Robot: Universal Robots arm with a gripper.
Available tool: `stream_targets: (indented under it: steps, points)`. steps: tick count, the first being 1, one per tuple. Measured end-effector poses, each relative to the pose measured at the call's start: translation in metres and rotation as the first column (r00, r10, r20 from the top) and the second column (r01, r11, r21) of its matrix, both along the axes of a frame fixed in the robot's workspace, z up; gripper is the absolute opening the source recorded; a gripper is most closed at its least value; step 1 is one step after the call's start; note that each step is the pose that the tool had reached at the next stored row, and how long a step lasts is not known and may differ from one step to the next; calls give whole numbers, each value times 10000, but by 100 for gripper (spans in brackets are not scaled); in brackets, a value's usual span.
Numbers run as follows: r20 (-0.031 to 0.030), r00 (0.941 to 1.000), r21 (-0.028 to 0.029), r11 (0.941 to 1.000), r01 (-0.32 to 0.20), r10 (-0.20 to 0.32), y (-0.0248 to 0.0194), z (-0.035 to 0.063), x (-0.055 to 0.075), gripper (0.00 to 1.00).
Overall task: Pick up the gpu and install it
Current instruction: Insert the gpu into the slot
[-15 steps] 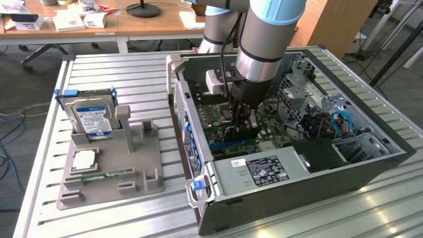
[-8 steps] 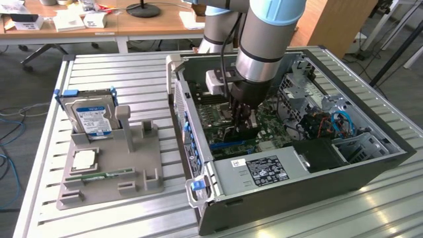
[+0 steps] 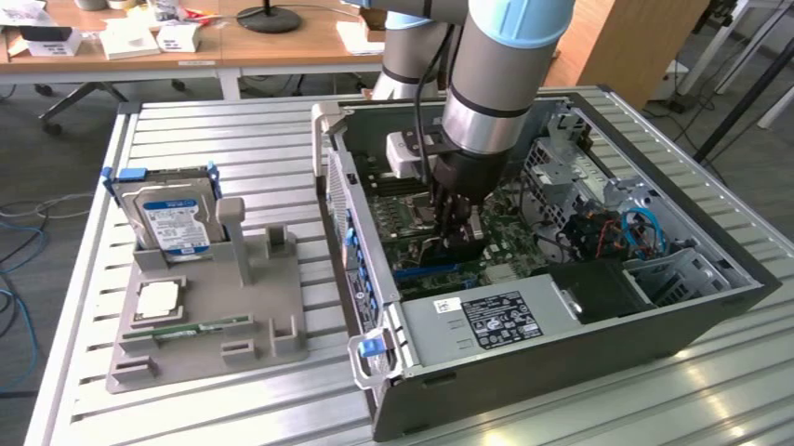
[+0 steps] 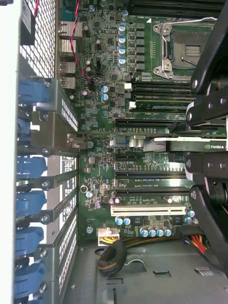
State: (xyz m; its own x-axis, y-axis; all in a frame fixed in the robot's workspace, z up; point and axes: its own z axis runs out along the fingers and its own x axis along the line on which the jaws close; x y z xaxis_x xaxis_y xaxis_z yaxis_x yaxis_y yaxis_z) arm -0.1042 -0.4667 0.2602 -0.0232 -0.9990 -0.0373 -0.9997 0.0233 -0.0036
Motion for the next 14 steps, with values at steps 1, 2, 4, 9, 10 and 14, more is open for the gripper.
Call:
stream_targets:
  steps: [1,2,4,9,10,14]
  points:
    - [0,10000,0,10000,0,0,0,0,0,26]
    - [0,10000,-1,10000,0,0,0,0,0,26]
    - [0,10000,0,10000,0,0,0,-1,0,26]
    - [0,10000,-1,10000,47,-47,0,-3,0,26]
    - [-1,10000,0,10000,75,-75,0,-3,-1,26]
    - [0,9999,0,9999,149,-149,1,-4,-5,26]
